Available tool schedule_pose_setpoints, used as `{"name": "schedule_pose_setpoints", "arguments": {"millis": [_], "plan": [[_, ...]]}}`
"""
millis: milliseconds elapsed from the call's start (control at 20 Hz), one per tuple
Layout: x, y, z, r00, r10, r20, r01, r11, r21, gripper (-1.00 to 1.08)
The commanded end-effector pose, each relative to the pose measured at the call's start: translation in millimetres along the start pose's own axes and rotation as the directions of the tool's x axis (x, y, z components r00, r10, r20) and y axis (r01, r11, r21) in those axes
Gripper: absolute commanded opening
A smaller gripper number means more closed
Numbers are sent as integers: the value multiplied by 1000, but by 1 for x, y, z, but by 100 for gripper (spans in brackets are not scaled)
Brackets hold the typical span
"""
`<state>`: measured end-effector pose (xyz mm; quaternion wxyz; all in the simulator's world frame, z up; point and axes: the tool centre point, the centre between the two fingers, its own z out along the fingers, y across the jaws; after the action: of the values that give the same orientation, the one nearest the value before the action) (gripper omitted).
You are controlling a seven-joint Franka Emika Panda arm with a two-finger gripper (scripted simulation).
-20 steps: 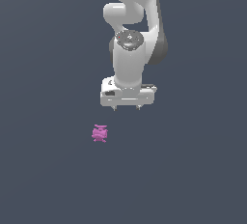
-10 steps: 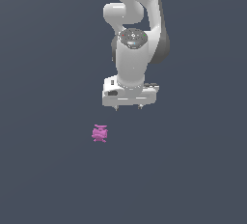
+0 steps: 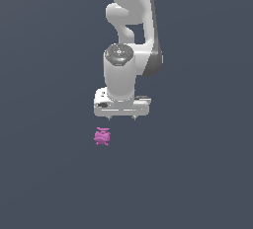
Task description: Pick up the object and move it to a goal position.
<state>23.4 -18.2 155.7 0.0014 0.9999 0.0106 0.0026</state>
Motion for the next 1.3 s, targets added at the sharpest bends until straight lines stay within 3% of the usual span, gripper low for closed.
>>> {"name": "schedule_pose_setpoints", "arguments": {"millis": [0,300,550,1250], "plan": [[7,19,13,1000,26,2,-26,1000,2,100],[20,65,44,996,84,4,-84,996,3,100],[24,87,61,994,112,5,-112,994,3,100],[24,94,89,993,121,6,-121,993,2,100]]}}
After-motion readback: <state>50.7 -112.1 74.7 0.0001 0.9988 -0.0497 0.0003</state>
